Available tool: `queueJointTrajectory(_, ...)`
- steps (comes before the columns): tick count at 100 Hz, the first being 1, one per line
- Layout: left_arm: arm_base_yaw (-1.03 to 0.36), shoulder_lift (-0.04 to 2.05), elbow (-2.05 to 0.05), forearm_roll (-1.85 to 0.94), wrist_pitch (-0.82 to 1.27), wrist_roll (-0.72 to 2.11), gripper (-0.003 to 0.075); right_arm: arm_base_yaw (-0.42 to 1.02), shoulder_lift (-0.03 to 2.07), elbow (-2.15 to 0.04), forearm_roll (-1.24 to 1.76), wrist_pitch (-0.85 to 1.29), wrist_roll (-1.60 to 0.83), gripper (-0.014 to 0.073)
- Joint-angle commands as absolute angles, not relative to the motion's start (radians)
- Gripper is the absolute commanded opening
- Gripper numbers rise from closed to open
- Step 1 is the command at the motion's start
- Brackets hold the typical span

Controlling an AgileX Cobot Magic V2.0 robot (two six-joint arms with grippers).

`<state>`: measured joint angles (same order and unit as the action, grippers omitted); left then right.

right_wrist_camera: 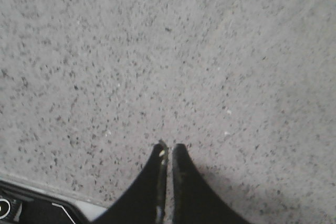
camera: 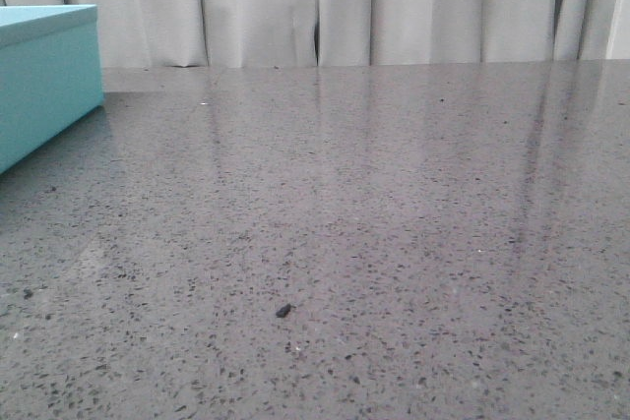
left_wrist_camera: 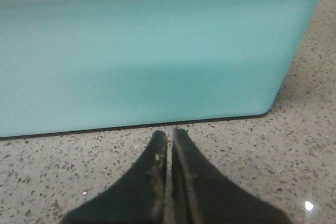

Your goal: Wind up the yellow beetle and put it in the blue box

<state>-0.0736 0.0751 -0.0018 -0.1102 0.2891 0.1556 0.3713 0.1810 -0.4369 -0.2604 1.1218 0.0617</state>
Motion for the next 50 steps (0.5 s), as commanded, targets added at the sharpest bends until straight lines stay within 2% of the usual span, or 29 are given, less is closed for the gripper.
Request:
queueJointTrajectory(1, -0.08, 0.087, 0.042, -0.117, 0.219, 0.152, -0.0019, 0.37, 0.207, -0.422, -0.292, 1.069, 0.057, -0.0048)
queueJointTrajectory(36, -0.08, 0.087, 0.042, -0.117, 0.219, 0.152, -0.0019, 0.37, 0.207, -0.286, -0.307, 1.069, 0.057, -0.0048)
queueJointTrajectory(50, -0.08, 0.087, 0.042, -0.117, 0.219, 0.152, -0.0019, 0.307, 0.198, -0.226, -0.294, 1.069, 0.057, -0.0048)
